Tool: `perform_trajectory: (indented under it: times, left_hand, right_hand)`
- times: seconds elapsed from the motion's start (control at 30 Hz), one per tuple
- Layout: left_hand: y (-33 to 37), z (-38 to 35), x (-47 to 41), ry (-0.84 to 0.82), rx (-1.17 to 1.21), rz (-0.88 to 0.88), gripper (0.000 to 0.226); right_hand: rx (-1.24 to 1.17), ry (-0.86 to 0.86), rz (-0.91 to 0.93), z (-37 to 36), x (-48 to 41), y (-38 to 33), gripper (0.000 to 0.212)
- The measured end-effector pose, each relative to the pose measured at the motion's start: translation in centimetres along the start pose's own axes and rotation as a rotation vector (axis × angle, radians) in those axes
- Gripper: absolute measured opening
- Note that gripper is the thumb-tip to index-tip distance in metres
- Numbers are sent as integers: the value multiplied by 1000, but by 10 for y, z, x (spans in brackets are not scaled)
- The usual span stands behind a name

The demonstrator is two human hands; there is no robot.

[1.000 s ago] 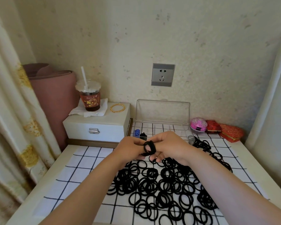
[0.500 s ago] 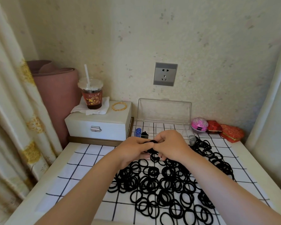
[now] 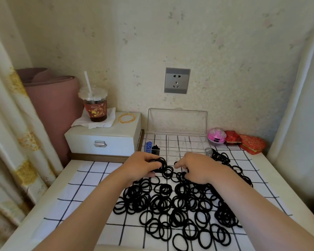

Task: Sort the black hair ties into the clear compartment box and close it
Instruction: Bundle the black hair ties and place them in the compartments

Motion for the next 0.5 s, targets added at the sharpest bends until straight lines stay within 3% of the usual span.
perform_trajectory:
  times: [0.1,0.23,0.33,0.5]
  left_hand:
    - [-3,-1,-1,0,-23,2,35]
    - [-4,0,0,11,-39,0,34]
    - [-4,3,0,56,-64,-24,36]
    - [1,2,2,165,-21,-56,28]
  right_hand:
    - [39,31,17,-3,-6,-3,38]
    - [-106,39,-12,-9,-13,-1,17]
    - [-195,72,-16,-4,-13,3,15]
    - [-687,135,-58,16,-9,0,10]
Point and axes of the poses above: each hand's wrist, its own x-axis away from the middle knuckle, its own z-axis out of the back of the hand, y = z × x, the point moved 3 cm from there along -x, towards the middle knuckle, and after that the axes turned 1 degree about -z, right-handed, at the moved point
